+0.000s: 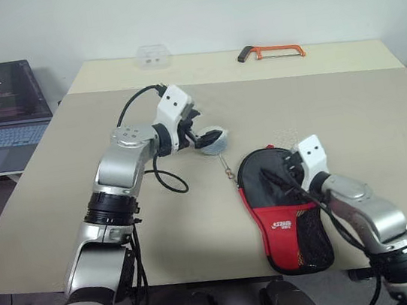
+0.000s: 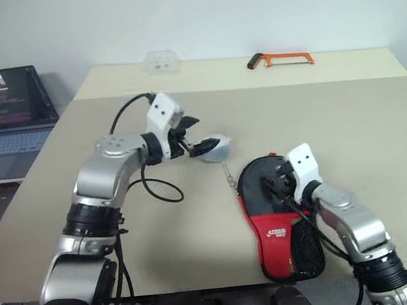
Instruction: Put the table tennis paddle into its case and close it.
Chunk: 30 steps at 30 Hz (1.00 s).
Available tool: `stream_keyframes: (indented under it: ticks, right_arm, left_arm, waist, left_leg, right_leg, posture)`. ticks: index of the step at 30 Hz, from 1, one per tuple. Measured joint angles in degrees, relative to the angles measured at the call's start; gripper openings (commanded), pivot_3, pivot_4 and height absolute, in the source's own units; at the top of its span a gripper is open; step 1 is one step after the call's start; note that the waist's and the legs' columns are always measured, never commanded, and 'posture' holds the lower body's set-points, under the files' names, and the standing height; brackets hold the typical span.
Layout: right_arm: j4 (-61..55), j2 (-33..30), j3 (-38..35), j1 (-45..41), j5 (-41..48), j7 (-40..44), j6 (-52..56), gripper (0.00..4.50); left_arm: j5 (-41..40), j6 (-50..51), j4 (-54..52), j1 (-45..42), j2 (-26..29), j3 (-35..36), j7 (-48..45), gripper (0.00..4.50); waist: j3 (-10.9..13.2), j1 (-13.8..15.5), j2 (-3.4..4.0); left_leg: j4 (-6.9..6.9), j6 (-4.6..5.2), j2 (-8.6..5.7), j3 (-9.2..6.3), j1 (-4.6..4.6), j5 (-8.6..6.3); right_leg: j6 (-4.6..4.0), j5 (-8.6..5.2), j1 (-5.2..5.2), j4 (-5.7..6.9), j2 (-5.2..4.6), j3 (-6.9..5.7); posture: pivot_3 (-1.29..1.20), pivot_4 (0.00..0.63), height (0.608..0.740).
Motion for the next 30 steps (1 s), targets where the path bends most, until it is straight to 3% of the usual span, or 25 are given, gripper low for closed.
stream_keyframes:
  ticks: [8, 21, 24, 30]
  right_arm:
    - [-0.72, 1.67, -0.03, 1.56, -0.76, 0.51, 0.46, 4.48]
    - [-0.57, 3.39, -1.02, 1.79, -0.89, 1.91, 0.81, 4.48]
    - [-0.60, 3.58, -1.00, 1.79, -0.95, 1.91, 0.91, 4.50]
    - [-0.63, 4.55, -1.12, 1.99, -0.91, 1.80, 1.31, 4.50]
  left_arm:
    - [2.74, 2.66, 4.10, -0.72, -1.37, -1.62, 0.98, 4.50]
    - [11.00, 1.27, 20.42, -4.50, -8.97, -5.40, 8.35, 4.50]
    - [12.18, -0.69, 23.80, -5.18, -9.97, -5.43, 8.86, 3.94]
    - [13.56, -7.02, 28.40, -5.76, -11.97, -5.25, 9.97, 1.82]
  waist:
    - [-0.10, -0.32, 0.00]
    - [-0.16, -0.32, -0.05]
    - [-0.16, -0.32, -0.05]
    - [-0.35, -0.11, -0.11]
  left_leg:
    - [0.04, 0.00, -0.36, -0.05, 0.43, 0.00]
    - [0.08, 0.00, -0.47, -0.05, 0.54, 0.00]
    - [0.07, 0.00, -0.47, -0.05, 0.54, 0.00]
    - [0.08, 0.00, -0.49, -0.06, 0.57, 0.00]
  right_leg:
    - [0.01, -0.02, 0.29, 0.34, 0.00, 0.02]
    - [0.02, -0.02, 0.33, 0.52, -0.04, 0.07]
    - [0.02, -0.03, 0.33, 0.52, -0.04, 0.06]
    - [0.02, -0.03, 0.41, 0.51, -0.08, 0.02]
  posture:
    - [0.00, 0.150, 0.740]
    - [0.00, 0.150, 0.740]
    - [0.00, 0.150, 0.740]
    - [0.00, 0.150, 0.740]
